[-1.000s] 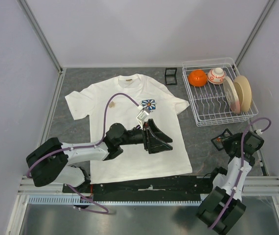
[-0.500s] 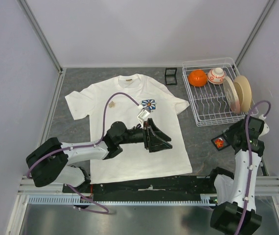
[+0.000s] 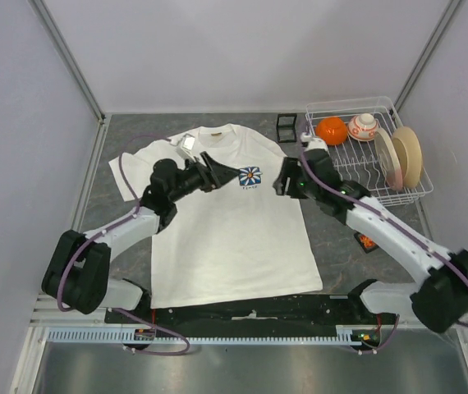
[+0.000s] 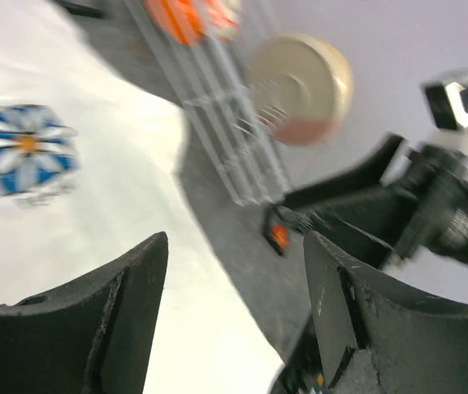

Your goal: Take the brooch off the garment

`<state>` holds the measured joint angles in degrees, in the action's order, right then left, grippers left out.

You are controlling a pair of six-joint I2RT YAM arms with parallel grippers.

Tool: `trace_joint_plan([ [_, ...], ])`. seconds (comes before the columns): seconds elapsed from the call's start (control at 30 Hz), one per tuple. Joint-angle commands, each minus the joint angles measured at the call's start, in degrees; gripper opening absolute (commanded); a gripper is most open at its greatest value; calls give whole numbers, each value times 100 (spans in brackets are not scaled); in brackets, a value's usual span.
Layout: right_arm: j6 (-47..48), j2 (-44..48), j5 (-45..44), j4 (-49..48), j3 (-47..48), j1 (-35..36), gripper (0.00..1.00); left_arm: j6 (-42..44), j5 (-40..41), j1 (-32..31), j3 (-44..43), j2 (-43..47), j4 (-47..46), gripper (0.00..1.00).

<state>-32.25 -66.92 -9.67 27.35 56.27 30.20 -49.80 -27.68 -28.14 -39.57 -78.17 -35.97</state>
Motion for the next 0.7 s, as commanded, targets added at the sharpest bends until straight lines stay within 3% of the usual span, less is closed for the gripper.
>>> trace_joint_plan([
  [0.0,1,-1538,657,-2485,533,303,66,22,456,1044,-208,-329,1201,73],
  [0.1,-368,-2716,1141,-3673,1025,355,65,286,1044,1599,-744,-549,2343,73],
  [0.17,-588,-3325,1405,-4226,1560,364,64,409,1342,1802,-929,-743,2463,73],
  [0.27,-914,-4773,1818,-4860,2386,443,59,366,1870,2049,-973,-954,2279,69],
  [0.43,-1230,-6112,2294,-5370,3671,487,51,-203,3160,2181,-711,-1358,1368,67],
  [0.53,-1310,-6710,2540,-5573,4066,549,46,-338,3365,2365,-560,-1630,717,66],
  [0.67,-1292,-7579,2830,-5382,4839,707,41,-92,3060,2568,-797,-2105,653,58],
])
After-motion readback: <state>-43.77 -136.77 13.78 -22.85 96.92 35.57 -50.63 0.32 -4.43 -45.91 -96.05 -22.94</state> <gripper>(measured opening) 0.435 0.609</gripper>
